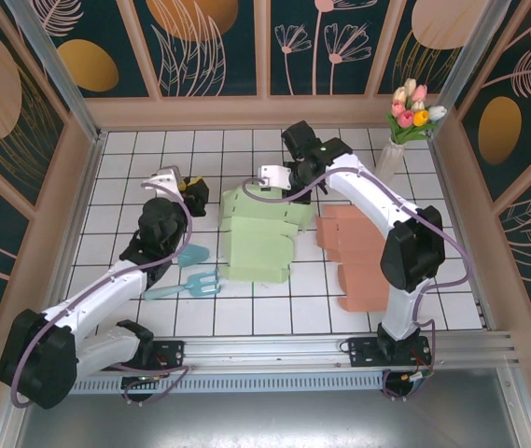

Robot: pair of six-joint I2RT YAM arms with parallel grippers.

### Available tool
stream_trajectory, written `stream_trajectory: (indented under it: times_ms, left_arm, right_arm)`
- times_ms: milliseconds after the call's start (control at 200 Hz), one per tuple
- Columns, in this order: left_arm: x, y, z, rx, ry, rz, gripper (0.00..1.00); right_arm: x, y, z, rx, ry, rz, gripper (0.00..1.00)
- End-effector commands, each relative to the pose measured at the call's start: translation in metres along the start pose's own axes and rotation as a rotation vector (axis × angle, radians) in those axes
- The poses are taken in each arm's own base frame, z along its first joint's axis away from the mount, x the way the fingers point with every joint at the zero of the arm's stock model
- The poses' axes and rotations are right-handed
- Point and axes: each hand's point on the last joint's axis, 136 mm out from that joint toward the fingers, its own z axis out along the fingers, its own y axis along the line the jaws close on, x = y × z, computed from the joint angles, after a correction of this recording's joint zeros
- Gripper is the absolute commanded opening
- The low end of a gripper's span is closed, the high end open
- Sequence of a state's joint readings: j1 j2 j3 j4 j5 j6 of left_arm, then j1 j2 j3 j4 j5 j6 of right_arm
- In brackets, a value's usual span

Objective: Fold the paper box

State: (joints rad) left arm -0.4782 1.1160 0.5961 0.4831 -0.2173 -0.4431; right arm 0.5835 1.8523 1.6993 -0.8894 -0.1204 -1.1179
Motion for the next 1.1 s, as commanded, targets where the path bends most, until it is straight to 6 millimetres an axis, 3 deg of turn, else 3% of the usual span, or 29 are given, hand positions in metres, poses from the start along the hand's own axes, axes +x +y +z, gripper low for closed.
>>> stream_trajectory:
  times_ms: [0,235,495,751,921,1096]
  left_arm:
    - [0.012,-0.012,0.009,0.035,0.119,-0.043,0.4]
    - [0.014,-0.05,0.027,0.197,0.17,-0.077,0.37]
    - [0.046,-0.08,0.044,0.264,0.299,-0.021,0.32]
    - [0.075,-0.068,0.049,0.203,0.361,0.042,0.33]
    - [0.086,-0.082,0.049,0.24,0.398,0.064,0.33]
    - [0.083,-0.09,0.054,0.243,0.39,0.065,0.37]
  right_arm:
    - [-0.005,-0.004,-0.021,0.056,-0.044,-0.013,0.0]
    - [-0.002,0.002,-0.028,0.08,-0.085,-0.036,0.0]
    - [-0.006,-0.003,-0.033,0.109,-0.133,-0.034,0.0]
    - [0.008,-0.018,-0.033,0.145,-0.127,0.018,0.0]
    - [0.007,-0.021,-0.032,0.156,-0.131,0.028,0.0]
    - [0.009,-0.02,-0.029,0.151,-0.125,0.036,0.0]
